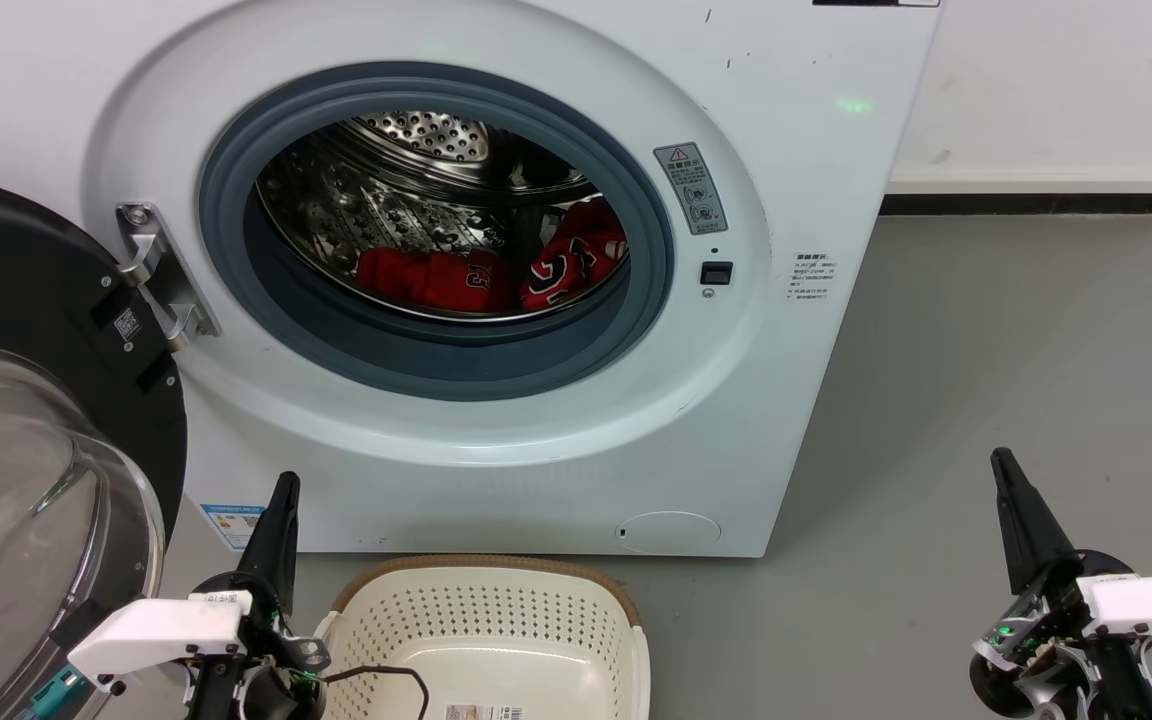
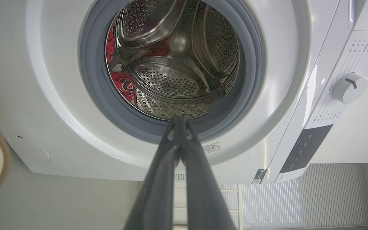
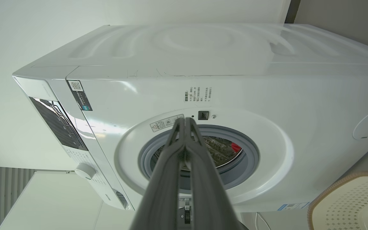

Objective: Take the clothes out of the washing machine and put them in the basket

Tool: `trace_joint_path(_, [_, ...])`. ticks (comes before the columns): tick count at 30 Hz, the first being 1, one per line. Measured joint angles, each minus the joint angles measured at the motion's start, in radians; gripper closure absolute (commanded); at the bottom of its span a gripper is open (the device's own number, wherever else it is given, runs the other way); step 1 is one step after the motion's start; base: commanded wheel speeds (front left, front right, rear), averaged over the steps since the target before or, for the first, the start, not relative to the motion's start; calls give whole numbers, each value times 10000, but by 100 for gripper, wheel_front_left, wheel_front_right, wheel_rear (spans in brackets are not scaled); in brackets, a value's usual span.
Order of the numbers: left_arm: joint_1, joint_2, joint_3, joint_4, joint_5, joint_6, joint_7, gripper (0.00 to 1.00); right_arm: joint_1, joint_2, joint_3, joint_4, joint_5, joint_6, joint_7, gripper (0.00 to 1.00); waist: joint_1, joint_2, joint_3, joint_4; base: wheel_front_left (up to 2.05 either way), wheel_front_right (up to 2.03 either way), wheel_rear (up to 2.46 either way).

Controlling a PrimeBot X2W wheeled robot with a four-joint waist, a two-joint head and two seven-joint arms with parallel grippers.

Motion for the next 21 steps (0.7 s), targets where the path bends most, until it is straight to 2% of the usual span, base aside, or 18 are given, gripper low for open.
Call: trace_joint_path(21, [0,0,0,0,0,-12,0,100,0,0,0,0,0,0,0,100,0,0,0,0,0,0,0])
